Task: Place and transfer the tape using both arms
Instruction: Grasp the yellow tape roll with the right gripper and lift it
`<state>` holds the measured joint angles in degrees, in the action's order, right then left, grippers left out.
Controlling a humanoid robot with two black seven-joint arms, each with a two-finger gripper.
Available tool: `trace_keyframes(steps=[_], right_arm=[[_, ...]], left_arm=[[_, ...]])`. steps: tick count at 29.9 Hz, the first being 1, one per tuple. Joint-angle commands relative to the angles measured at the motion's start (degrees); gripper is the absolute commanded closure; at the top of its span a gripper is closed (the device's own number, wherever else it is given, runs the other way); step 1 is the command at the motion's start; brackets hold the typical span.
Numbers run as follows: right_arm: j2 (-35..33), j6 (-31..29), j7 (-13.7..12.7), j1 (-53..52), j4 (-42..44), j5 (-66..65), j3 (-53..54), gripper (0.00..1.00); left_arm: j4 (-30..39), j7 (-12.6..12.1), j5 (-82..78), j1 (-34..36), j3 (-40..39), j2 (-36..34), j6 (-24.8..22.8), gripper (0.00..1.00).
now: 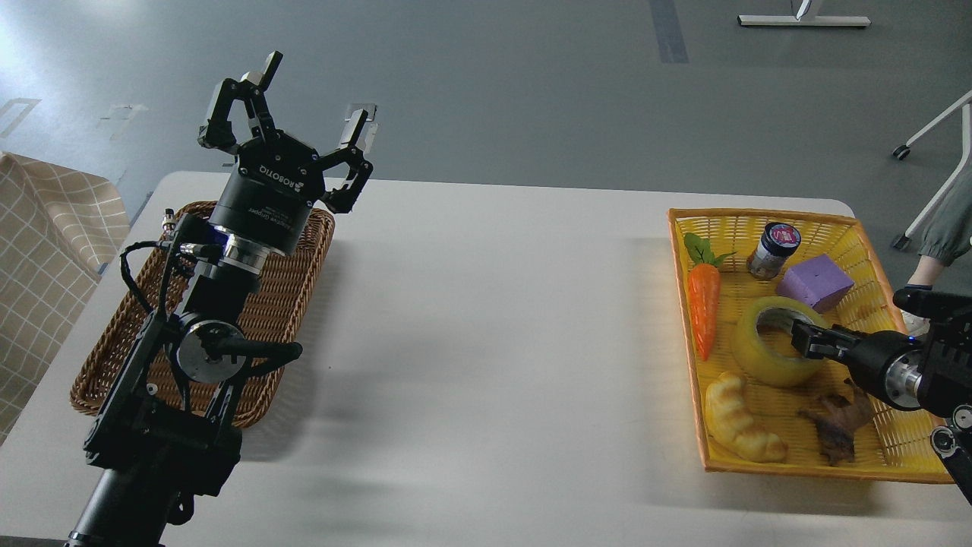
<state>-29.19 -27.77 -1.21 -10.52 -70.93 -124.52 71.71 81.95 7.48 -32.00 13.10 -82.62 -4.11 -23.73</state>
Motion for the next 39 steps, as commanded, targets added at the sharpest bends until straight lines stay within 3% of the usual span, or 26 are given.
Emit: trace_keyframes(steps=[1, 3, 10, 25, 34, 39], right_arm=[[0.0, 0.0, 0.0, -0.1, 0.0, 0.0, -0.3, 0.46], [0.0, 0.0, 0.0, -0.1, 0.0, -0.2, -0.3, 0.54], [0.0, 0.0, -0.1, -0.1, 0.0, -0.2, -0.3, 0.66], [0.0, -0.1, -0.1, -0.3, -0.1, 0.0, -0.2, 0.7], [0.4, -0.1, 0.2, -0.3, -0.3, 0.2, 0.0, 0.85], [0.4, -0.2, 0.2, -0.6, -0.6, 0.5, 0.0, 0.87]], left_arm=[[-0.2, 0.0, -0.1, 0.1, 0.0, -0.1, 0.0, 0.01], [-0.7, 0.0, -0.1, 0.1, 0.0, -0.1, 0.0, 0.01], [-0.7, 0.0, -0.1, 0.1, 0.0, -0.1, 0.0, 0.01], [-0.7, 0.0, -0.1, 0.1, 0.0, -0.2, 0.1, 0.01], [-0.7, 0.0, -0.1, 0.1, 0.0, -0.2, 0.0, 0.01], [-0.7, 0.0, -0.1, 0.0, 0.0, -0.2, 0.1, 0.01]])
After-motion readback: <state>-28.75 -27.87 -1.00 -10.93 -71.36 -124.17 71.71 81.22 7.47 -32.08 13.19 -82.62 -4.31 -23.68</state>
